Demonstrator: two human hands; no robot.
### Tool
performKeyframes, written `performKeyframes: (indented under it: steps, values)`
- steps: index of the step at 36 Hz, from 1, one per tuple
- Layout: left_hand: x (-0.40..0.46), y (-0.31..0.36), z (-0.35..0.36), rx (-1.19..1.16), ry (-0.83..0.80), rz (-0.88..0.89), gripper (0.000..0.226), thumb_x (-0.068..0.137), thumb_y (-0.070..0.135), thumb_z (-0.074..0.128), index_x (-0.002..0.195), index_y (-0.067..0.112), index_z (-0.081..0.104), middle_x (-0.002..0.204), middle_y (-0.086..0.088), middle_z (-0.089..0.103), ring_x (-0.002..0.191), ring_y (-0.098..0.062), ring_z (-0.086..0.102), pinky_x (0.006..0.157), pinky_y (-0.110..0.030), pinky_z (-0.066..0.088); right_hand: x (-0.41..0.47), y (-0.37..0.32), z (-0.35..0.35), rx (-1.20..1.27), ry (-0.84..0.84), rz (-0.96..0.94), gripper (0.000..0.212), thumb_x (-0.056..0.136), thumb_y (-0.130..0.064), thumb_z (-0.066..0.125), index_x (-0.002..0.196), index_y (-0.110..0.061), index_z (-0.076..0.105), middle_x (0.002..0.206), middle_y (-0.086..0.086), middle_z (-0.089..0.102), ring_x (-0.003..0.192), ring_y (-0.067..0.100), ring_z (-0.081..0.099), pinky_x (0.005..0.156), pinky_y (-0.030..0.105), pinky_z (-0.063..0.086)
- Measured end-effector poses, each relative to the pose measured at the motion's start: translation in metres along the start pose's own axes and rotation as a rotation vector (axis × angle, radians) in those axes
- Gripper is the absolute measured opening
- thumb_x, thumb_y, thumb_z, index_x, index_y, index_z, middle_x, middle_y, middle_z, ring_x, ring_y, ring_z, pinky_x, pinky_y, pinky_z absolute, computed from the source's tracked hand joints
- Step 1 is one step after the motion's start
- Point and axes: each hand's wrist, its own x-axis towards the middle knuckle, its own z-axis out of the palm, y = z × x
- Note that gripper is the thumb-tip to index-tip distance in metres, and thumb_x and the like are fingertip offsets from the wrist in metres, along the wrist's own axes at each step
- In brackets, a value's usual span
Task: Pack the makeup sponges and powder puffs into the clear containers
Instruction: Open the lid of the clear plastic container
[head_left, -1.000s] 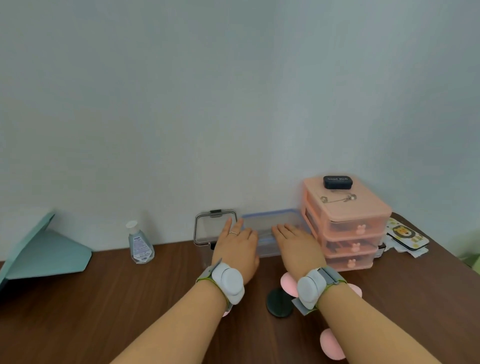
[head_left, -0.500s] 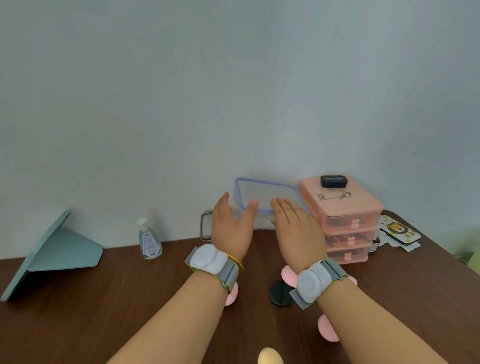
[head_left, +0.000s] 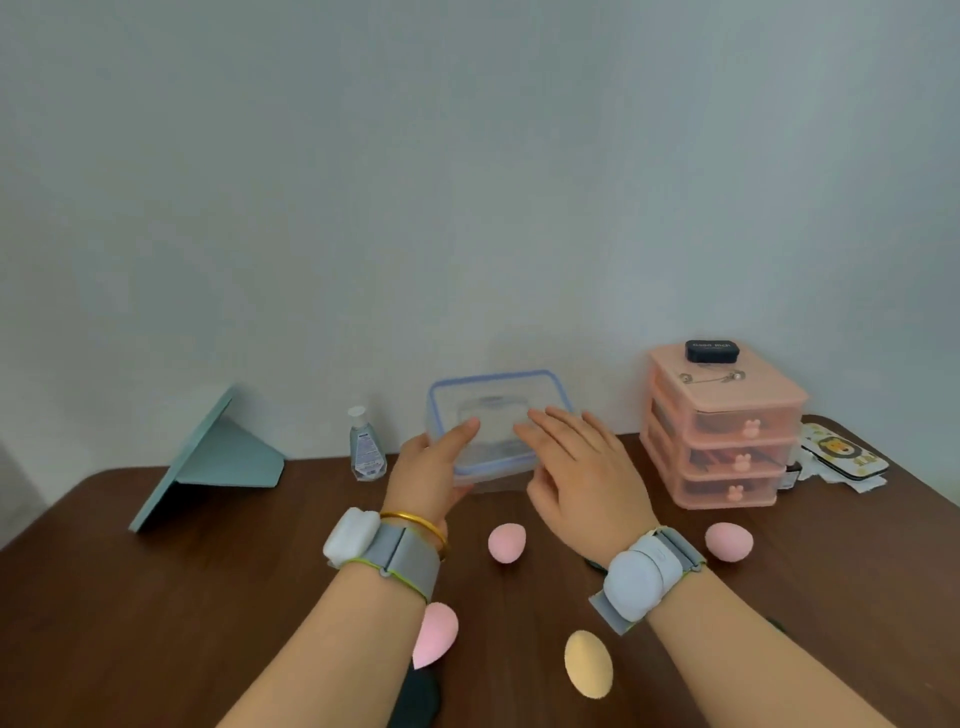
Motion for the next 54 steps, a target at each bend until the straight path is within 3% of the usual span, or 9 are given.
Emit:
performKeyframes:
  steps: [6, 9, 13, 21, 34, 38, 42, 47, 54]
  values:
    - [-0.021, -0.01, -0.031, -0.019, 0.012, 0.068, 0.056, 0.064, 0.028, 0.08, 0.116, 0.016, 0.065, 0.112, -0.011, 0.072, 0.101, -0.025, 0.07, 0.087, -0.043, 0.057, 0.01, -0.025, -0.012, 0.479, 0.027, 0.533, 0.053, 0.098, -0.042, 0.044, 0.145, -0.018, 0.037, 0.148, 0.0, 0.04, 0.136, 0.017, 0.036, 0.111, 0.028, 0.027]
    - [-0.028, -0.007, -0.043, -0.019, -0.011, 0.097, 0.069, 0.056, 0.029, 0.081, 0.121, 0.012, 0.061, 0.112, -0.013, 0.072, 0.104, -0.027, 0.069, 0.099, -0.051, 0.051, 0.02, -0.031, -0.012, 0.676, -0.042, 0.737, 0.05, 0.099, -0.051, 0.037, 0.135, -0.018, 0.047, 0.132, 0.001, 0.054, 0.122, 0.02, 0.05, 0.097, 0.032, 0.039]
    - [-0.036, -0.006, -0.057, 0.065, -0.041, 0.128, 0.063, 0.059, 0.032, 0.077, 0.12, 0.022, 0.061, 0.112, -0.005, 0.072, 0.107, -0.025, 0.068, 0.101, -0.05, 0.048, 0.023, -0.039, -0.003, 0.717, -0.037, 0.806, 0.051, 0.099, -0.054, 0.029, 0.084, -0.011, 0.053, 0.079, 0.004, 0.059, 0.08, 0.026, 0.055, 0.064, 0.033, 0.035]
    - [-0.047, 0.013, -0.078, 0.283, -0.169, 0.098, 0.056, 0.071, 0.052, 0.077, 0.112, 0.015, 0.072, 0.107, -0.007, 0.075, 0.102, -0.025, 0.071, 0.101, -0.046, 0.049, 0.022, -0.052, 0.003, 0.826, -0.006, 0.927, 0.059, 0.096, -0.059, 0.031, 0.091, -0.004, 0.053, 0.08, 0.006, 0.056, 0.076, 0.023, 0.051, 0.066, 0.035, 0.034]
    - [-0.052, 0.014, -0.076, 0.258, -0.097, 0.109, 0.011, 0.086, 0.028, 0.071, 0.088, 0.022, 0.079, 0.096, -0.007, 0.077, 0.096, -0.028, 0.072, 0.097, -0.048, 0.051, 0.017, -0.056, 0.008, 0.927, 0.026, 0.925, 0.065, 0.097, -0.056, 0.036, 0.1, 0.004, 0.06, 0.101, 0.019, 0.063, 0.094, 0.032, 0.057, 0.074, 0.035, 0.038]
    - [-0.051, 0.015, -0.079, 0.339, -0.219, 0.12, 0.029, 0.082, 0.02, 0.075, 0.11, 0.012, 0.071, 0.106, -0.009, 0.075, 0.097, -0.023, 0.072, 0.089, -0.037, 0.056, 0.019, -0.052, 0.008, 0.893, 0.025, 0.924, 0.063, 0.097, -0.056, 0.034, 0.095, 0.003, 0.058, 0.093, 0.018, 0.061, 0.084, 0.029, 0.055, 0.067, 0.033, 0.038]
    - [-0.051, 0.015, -0.077, 0.525, -0.003, 0.232, 0.075, 0.055, 0.047, 0.089, 0.118, 0.022, 0.057, 0.113, 0.002, 0.067, 0.104, -0.015, 0.065, 0.092, -0.036, 0.053, 0.023, -0.05, 0.012, 0.675, 0.072, 0.801, 0.035, 0.097, -0.046, 0.044, 0.093, -0.013, 0.055, 0.092, 0.002, 0.056, 0.093, 0.024, 0.053, 0.078, 0.037, 0.043]
    - [-0.06, 0.022, -0.063, 0.746, 0.047, 0.438, 0.083, 0.068, 0.04, 0.086, 0.135, 0.022, 0.042, 0.125, 0.011, 0.049, 0.113, -0.005, 0.047, 0.09, -0.021, 0.037, 0.032, -0.067, 0.003, 0.538, 0.102, 0.416, 0.029, 0.098, -0.04, 0.043, 0.109, -0.022, 0.063, 0.109, -0.005, 0.061, 0.105, 0.013, 0.052, 0.089, 0.028, 0.041]
    - [-0.058, 0.02, -0.061, 0.903, 0.07, 0.591, 0.08, 0.066, 0.041, 0.085, 0.133, 0.02, 0.047, 0.121, 0.006, 0.054, 0.109, -0.01, 0.053, 0.091, -0.025, 0.045, 0.041, -0.087, -0.003, 0.504, 0.19, 0.131, 0.049, 0.098, -0.043, 0.031, 0.087, -0.009, 0.065, 0.082, 0.002, 0.063, 0.082, 0.017, 0.053, 0.073, 0.03, 0.042]
